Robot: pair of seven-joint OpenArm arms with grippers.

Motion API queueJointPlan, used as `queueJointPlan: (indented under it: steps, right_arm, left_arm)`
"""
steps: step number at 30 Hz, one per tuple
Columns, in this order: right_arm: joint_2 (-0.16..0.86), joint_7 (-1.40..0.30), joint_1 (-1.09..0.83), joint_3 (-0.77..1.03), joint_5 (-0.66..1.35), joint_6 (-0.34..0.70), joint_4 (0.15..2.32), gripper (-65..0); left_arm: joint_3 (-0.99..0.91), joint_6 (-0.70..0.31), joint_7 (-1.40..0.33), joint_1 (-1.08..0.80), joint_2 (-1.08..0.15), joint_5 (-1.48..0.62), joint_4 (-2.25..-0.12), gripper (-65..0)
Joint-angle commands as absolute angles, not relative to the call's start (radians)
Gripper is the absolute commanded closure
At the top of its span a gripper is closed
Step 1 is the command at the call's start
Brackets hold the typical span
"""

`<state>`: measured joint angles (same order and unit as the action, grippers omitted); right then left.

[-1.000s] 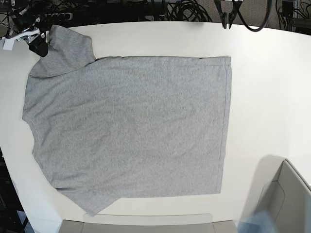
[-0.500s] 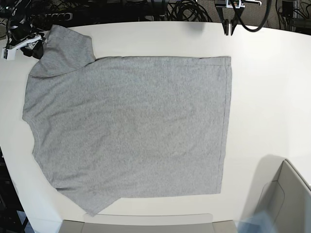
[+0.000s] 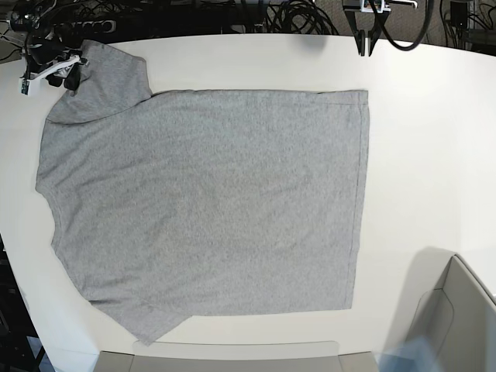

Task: Fold the T-shirt properly
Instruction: 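Lower both grippers to the shirt edge nearest the arms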

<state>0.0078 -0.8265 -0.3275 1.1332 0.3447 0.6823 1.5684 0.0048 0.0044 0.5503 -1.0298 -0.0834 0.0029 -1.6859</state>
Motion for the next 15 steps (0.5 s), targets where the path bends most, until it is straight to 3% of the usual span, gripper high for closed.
queueJointPlan:
  steps: [1,15]
  right_arm:
    - [0.001,-0.871,-0.34,1.135,0.311,0.698,1.566,-26.9]
    - [-0.093,-0.872,-0.387,1.133,0.196,0.698,1.573,-26.9]
  left_arm:
    - [0.002,0.01,0.581,-1.047,-0.084,0.004,-1.701,-7.8]
    - [0.002,0.01,0.579,-1.046,-0.082,0.005,-1.701,-7.8]
